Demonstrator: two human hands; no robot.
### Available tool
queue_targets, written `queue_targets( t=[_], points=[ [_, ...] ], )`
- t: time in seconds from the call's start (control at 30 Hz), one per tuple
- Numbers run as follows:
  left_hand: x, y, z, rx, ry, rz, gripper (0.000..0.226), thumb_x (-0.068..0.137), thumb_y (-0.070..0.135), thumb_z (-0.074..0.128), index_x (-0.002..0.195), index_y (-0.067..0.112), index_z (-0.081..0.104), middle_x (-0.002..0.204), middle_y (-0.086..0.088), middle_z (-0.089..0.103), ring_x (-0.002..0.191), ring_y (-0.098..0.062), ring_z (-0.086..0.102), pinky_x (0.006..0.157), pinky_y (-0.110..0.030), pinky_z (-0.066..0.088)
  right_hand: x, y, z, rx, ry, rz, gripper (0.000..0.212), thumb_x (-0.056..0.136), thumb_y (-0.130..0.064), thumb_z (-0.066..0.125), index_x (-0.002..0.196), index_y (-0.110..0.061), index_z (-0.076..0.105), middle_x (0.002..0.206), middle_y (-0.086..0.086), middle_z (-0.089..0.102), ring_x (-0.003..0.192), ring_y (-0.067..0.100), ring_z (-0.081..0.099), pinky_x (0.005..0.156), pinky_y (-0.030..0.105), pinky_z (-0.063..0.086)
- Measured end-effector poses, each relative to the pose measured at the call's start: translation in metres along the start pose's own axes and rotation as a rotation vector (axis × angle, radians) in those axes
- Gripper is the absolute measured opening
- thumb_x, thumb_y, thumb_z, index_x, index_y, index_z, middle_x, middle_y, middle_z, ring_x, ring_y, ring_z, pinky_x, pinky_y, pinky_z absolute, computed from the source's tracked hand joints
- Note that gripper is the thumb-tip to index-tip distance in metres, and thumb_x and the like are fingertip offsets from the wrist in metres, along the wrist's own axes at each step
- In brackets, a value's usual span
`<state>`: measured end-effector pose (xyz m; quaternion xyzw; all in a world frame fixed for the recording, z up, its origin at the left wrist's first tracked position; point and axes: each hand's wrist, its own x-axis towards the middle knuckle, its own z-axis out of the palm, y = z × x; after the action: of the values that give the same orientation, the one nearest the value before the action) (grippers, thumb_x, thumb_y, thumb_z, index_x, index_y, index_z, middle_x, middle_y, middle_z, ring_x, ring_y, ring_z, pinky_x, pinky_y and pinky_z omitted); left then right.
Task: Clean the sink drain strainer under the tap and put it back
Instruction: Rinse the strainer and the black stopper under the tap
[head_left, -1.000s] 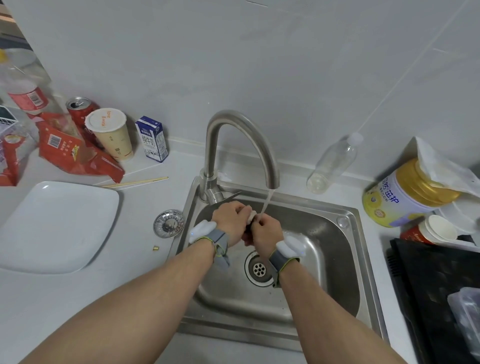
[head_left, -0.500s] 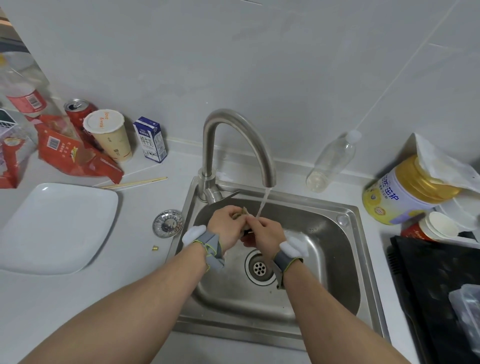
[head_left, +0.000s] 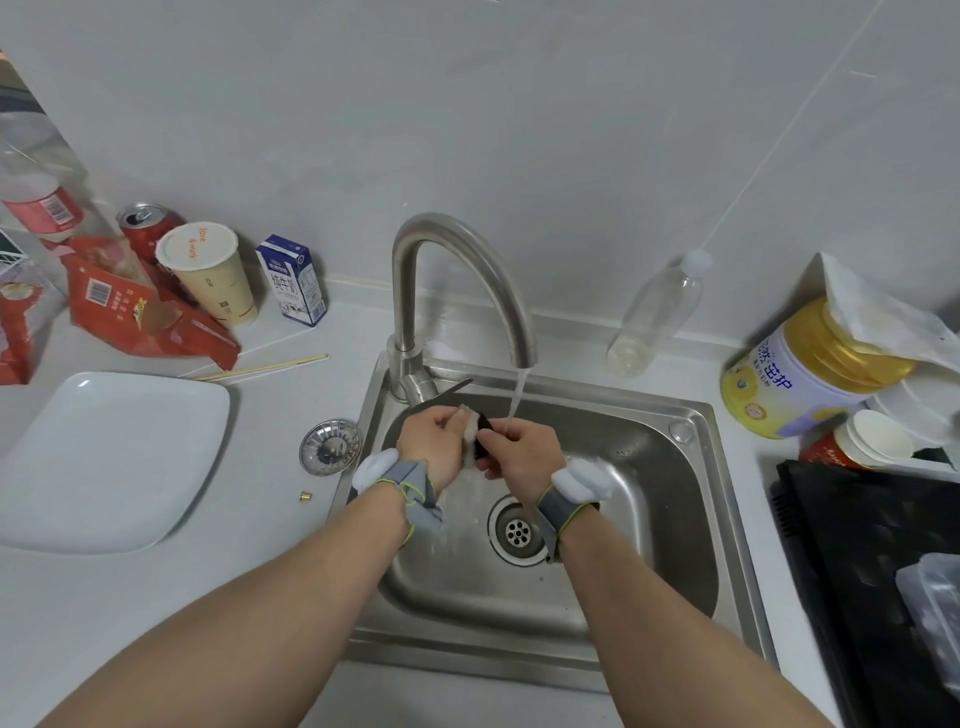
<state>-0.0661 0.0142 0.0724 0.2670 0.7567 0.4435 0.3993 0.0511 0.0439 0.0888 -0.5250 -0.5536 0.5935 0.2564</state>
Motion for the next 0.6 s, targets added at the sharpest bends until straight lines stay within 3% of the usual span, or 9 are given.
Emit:
queue_targets(
  t=[0.1,0.17,0.23,0.3,0.37,0.5,0.6],
  points=[
    [0.001,-0.001,0.001,-0.286,-0.018,-0.189,0.021,0.091,0.025,0.061,0.096,0.007,0.071,0.078,-0.016,0.07,0.068,-0.027,0.066,0.062,-0.033,0.058,0.0,0.0,0.003,-0.104,0.061,-0.099,0.016,0.085,-0.008,0.062,0.091,-0.013,0.076,0.066,-0.01,0.067,0.055,-0.006,0.06,0.056,0.007,0.047],
    [-0.003,0.0,0.005,-0.545,-0.056,-0.305,0.017,0.091,0.014,0.06,0.099,0.002,0.068,0.073,-0.015,0.069,0.058,-0.022,0.067,0.049,-0.027,0.055,0.0,-0.002,0.005,-0.083,0.117,-0.122,0.017,0.083,-0.009,0.064,0.081,-0.019,0.077,0.064,-0.014,0.065,0.054,-0.01,0.059,0.053,0.002,0.043],
    [-0.008,0.0,0.009,-0.686,-0.096,-0.355,0.016,0.093,0.004,0.052,0.101,0.0,0.065,0.064,-0.012,0.069,0.045,-0.016,0.064,0.043,-0.022,0.052,0.001,0.0,0.006,-0.02,0.184,-0.096,0.021,0.081,-0.011,0.065,0.07,-0.027,0.073,0.065,-0.01,0.066,0.057,-0.003,0.059,0.056,0.007,0.048],
    [-0.013,-0.001,0.01,-0.736,-0.121,-0.36,0.019,0.094,0.002,0.046,0.1,0.001,0.064,0.061,-0.011,0.068,0.038,-0.012,0.059,0.042,-0.021,0.051,0.002,0.002,0.005,0.089,0.255,-0.02,0.016,0.079,-0.011,0.065,0.073,-0.025,0.071,0.071,-0.003,0.07,0.068,0.01,0.065,0.068,0.022,0.057],
    [-0.017,-0.005,0.009,-0.692,-0.135,-0.317,0.018,0.096,0.006,0.047,0.099,0.003,0.064,0.066,-0.011,0.069,0.043,-0.012,0.062,0.046,-0.023,0.052,0.003,0.007,0.003,0.147,0.309,0.029,0.016,0.076,-0.01,0.066,0.074,-0.025,0.07,0.073,-0.003,0.072,0.07,0.014,0.067,0.067,0.026,0.057],
    [-0.022,-0.006,0.015,-0.549,-0.146,-0.114,0.021,0.092,0.009,0.056,0.112,0.006,0.064,0.089,-0.011,0.07,0.077,-0.02,0.066,0.068,-0.03,0.055,-0.002,0.012,0.007,0.052,0.286,-0.013,0.021,0.069,-0.01,0.067,0.067,-0.031,0.065,0.058,-0.018,0.067,0.052,-0.007,0.058,0.047,0.007,0.044],
    [-0.021,-0.004,0.018,-0.559,-0.114,-0.104,0.033,0.094,0.009,0.054,0.126,0.005,0.057,0.105,-0.012,0.068,0.097,-0.024,0.066,0.09,-0.039,0.054,-0.003,0.01,0.015,0.003,0.213,-0.058,0.033,0.072,-0.001,0.061,0.081,-0.033,0.062,0.073,-0.016,0.067,0.067,-0.006,0.061,0.061,0.012,0.048]
  ],
)
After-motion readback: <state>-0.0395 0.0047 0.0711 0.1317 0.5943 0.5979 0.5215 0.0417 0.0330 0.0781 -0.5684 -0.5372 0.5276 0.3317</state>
